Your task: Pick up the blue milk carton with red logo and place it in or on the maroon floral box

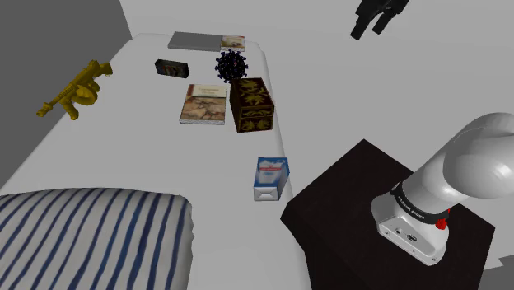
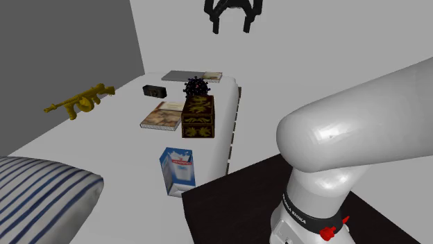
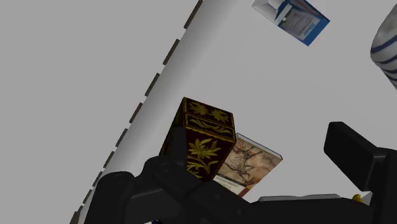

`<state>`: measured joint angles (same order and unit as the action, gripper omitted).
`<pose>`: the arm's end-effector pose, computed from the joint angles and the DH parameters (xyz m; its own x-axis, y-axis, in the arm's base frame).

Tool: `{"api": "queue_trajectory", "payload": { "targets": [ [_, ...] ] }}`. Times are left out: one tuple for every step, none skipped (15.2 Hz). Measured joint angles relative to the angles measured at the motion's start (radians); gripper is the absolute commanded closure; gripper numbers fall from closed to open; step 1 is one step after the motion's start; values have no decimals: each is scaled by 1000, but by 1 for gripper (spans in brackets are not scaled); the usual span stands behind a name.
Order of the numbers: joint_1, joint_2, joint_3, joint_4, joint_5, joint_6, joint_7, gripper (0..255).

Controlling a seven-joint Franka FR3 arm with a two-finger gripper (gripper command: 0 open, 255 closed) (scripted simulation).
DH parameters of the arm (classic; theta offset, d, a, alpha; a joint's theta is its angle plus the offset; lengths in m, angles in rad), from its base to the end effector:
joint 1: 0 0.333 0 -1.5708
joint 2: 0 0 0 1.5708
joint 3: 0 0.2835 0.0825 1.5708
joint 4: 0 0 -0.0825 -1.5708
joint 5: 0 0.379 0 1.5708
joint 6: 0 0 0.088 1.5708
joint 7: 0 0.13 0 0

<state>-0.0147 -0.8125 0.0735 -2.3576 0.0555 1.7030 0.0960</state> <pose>0.3344 0.0309 0.5646 0.9861 -0.0595 0.1550 -0.0575 -0.9982 -0.0171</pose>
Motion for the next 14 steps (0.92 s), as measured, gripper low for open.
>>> {"api": "queue_trajectory", "payload": {
  "targets": [
    [0, 0, 0, 0, 0, 0, 0, 0],
    [5, 1, 3, -14, 2, 13, -5, 0],
    [12, 5, 5, -34, 3, 33, -15, 0],
    [21, 9, 10, -57, 6, 55, -25, 0],
    [31, 16, 15, -82, 10, 83, -36, 0],
    [40, 31, 19, -102, 12, 113, -49, 0],
    [50, 39, 24, -124, 15, 138, -60, 0],
    [60, 53, 29, -140, 18, 164, -73, 0],
    [68, 72, 31, -165, 19, 201, -89, 0],
    [81, 84, 42, -183, 25, 228, -95, 0],
    [93, 99, 52, -207, 30, 262, -102, 0],
    [103, 116, 57, -219, 33, 287, -114, 0],
    [113, 132, 63, -229, 36, 308, -125, 0],
    [123, 142, 67, -257, 39, 341, -139, 0]
  ]
}}
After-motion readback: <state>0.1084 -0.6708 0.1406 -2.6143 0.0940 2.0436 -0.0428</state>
